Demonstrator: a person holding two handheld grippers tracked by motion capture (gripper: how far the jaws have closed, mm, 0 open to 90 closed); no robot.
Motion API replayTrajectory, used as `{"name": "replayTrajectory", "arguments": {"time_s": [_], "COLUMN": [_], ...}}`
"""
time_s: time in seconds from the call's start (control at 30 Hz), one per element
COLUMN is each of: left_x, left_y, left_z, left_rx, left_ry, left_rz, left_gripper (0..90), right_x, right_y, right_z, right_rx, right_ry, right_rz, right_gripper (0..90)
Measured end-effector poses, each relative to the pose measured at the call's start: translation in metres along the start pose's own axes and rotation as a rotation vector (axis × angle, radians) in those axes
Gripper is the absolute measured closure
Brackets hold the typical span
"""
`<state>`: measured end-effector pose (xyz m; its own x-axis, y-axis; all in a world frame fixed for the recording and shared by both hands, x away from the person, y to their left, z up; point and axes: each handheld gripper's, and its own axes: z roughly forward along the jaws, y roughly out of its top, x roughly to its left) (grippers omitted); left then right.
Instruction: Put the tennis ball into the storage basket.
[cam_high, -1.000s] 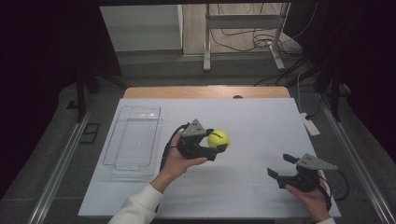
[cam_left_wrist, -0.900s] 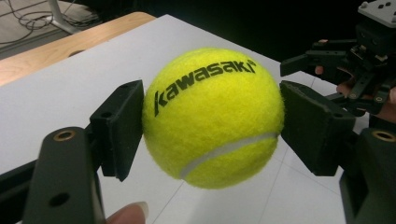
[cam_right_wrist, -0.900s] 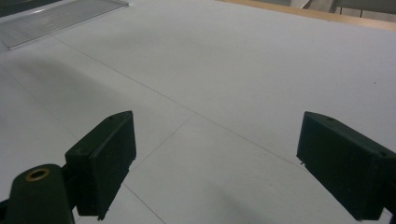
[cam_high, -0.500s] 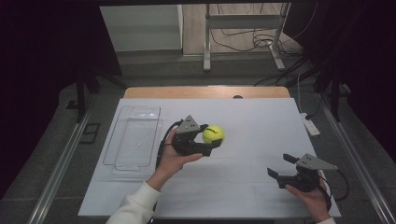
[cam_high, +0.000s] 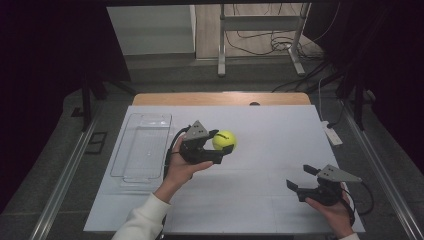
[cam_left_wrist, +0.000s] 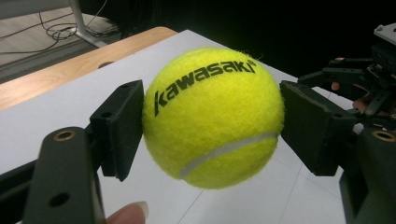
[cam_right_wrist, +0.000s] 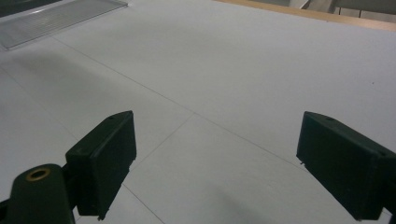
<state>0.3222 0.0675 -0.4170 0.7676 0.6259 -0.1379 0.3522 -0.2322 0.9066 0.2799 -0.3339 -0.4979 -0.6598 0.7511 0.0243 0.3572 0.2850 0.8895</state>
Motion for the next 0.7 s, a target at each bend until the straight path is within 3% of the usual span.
{"name": "replayTrajectory", "arguments": {"time_s": [0.7], "left_x": [0.014], "left_y": [0.003], "left_z": [-0.015], "left_rx": [-0.032], "left_ry": [0.041], "left_rz": [-0.022], "left_gripper": [27.1], "right_x": [0.0], "right_y": [0.0], "right_z": [0.0], "right_rx": [0.001], "right_ry": [-0.001], "right_rz": [0.001], "right_gripper": [12.3]}}
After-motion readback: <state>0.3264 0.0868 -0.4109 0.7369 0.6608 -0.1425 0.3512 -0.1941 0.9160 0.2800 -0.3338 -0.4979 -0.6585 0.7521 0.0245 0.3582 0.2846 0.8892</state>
